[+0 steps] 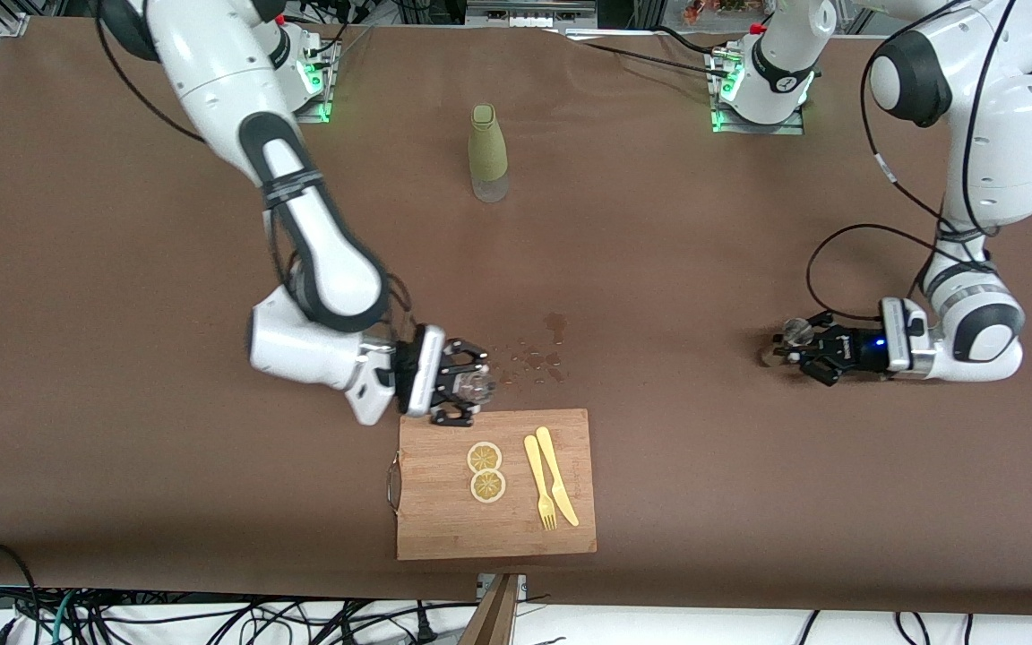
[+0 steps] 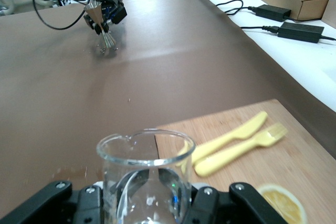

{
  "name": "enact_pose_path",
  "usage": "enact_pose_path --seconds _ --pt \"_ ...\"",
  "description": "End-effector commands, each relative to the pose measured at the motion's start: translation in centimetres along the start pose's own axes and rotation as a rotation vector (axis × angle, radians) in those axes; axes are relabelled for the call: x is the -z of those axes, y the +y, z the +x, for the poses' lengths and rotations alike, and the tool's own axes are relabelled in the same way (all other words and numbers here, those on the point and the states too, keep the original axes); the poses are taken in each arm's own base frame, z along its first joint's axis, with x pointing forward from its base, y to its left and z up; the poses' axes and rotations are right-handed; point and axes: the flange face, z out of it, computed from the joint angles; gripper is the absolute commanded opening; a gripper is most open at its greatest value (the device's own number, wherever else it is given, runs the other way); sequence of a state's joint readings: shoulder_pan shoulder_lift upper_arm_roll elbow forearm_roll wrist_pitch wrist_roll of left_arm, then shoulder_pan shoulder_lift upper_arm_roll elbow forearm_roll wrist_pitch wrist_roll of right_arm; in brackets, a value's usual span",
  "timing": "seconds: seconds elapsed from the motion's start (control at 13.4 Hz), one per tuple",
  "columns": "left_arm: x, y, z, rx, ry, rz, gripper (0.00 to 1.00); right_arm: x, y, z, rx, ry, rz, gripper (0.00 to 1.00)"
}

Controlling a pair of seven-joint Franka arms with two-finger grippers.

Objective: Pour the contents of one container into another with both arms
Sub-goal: 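Lower the glass cup with the right gripper while the left gripper lowers the jigger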

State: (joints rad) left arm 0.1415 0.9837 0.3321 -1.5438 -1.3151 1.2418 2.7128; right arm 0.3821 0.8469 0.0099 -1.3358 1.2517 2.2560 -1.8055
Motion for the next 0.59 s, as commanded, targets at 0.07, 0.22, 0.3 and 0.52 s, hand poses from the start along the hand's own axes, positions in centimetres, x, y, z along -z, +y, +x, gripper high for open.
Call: enact_pose_path --seconds 0.07,0.22,0.3,0.52 --pt "4.6 3.5 0.0 -0.065 0.0 -0.035 0.0 6.2 2.5 -6.1 0.025 0.07 0.041 0.0" --pt "6.1 4.8 -0.7 -0.082 -0.006 -0.033 0.0 9.3 3.6 -9.8 0.027 0.095 0.049 0.0" --pt "6.3 5.2 -1.1 -0.091 -0.007 -0.035 0.0 10.8 3.9 -12.0 0.019 0.1 0.042 0.0" --pt "6.1 5.7 -2.1 -0.132 -0.002 -0.038 0.0 15.1 4.5 -17.5 -0.01 0.144 0.042 0.0"
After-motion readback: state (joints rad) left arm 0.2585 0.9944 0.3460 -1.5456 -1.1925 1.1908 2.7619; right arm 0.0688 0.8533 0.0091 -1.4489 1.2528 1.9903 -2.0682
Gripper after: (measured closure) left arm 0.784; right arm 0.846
